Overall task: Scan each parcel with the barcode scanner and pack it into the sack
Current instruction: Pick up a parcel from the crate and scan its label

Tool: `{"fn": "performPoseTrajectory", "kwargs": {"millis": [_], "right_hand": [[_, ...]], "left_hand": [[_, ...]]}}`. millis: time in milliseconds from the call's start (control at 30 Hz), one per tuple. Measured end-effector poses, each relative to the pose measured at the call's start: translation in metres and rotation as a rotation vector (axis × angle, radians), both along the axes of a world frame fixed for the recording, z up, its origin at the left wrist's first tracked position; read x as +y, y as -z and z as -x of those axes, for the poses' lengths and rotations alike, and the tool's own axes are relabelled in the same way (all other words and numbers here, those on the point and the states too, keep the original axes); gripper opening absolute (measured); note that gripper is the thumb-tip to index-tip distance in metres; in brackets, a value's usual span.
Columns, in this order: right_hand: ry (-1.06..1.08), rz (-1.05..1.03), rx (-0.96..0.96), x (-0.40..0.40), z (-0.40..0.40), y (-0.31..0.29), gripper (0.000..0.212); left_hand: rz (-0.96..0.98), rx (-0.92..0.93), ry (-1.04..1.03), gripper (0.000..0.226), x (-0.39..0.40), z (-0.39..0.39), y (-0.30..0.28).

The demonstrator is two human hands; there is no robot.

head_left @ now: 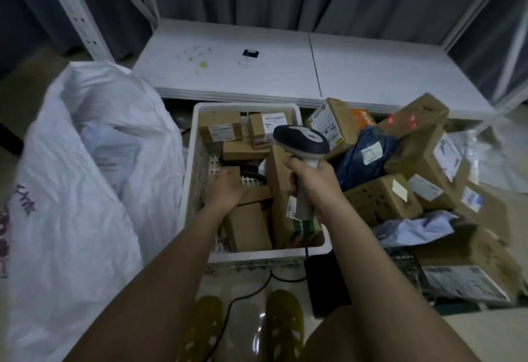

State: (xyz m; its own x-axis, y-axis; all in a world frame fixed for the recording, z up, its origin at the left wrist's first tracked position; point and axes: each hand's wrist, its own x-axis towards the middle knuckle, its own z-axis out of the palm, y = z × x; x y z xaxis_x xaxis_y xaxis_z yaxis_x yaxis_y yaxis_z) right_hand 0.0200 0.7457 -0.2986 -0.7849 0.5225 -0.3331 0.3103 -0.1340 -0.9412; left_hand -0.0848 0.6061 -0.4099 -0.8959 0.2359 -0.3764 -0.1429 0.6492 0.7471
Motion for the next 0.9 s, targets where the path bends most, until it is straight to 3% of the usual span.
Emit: {"fn": "performPoseTrajectory", "kwargs": {"millis": [100,400,533,633,667,733,900], "right_hand": [[-0.034,-0.032,-0.058,0.015,-0.002,0.015,0.014],[-0.080,0.021,-0.090,0.026,0.019,0.047,0.013],[-0.093,0.016,-0.083,0.023,0.028,0.052,0.016],[-0.080,0.035,-0.075,0.021,0.031,0.054,0.014],[-0.073,0.041,-0.074,0.021,0.031,0.054,0.012],[-0.062,0.051,-0.075,0.020,0.031,0.054,0.008],[-0.036,0.056,-0.072,0.020,0.028,0.052,0.012]], "left_hand": [[0.080,-0.095,0.056,0.083,0.010,0.000,0.038],[0.370,-0.038,0.158,0.088,0.043,0.022,0.096],[0.435,-0.128,0.206,0.102,0.059,0.029,0.106],[0.387,-0.199,0.185,0.111,0.063,0.040,0.144],[0.355,-0.202,0.155,0.110,0.062,0.043,0.162],[0.335,-0.188,0.152,0.101,0.063,0.032,0.132],[0.344,-0.030,0.069,0.056,0.054,0.018,0.093]]}}
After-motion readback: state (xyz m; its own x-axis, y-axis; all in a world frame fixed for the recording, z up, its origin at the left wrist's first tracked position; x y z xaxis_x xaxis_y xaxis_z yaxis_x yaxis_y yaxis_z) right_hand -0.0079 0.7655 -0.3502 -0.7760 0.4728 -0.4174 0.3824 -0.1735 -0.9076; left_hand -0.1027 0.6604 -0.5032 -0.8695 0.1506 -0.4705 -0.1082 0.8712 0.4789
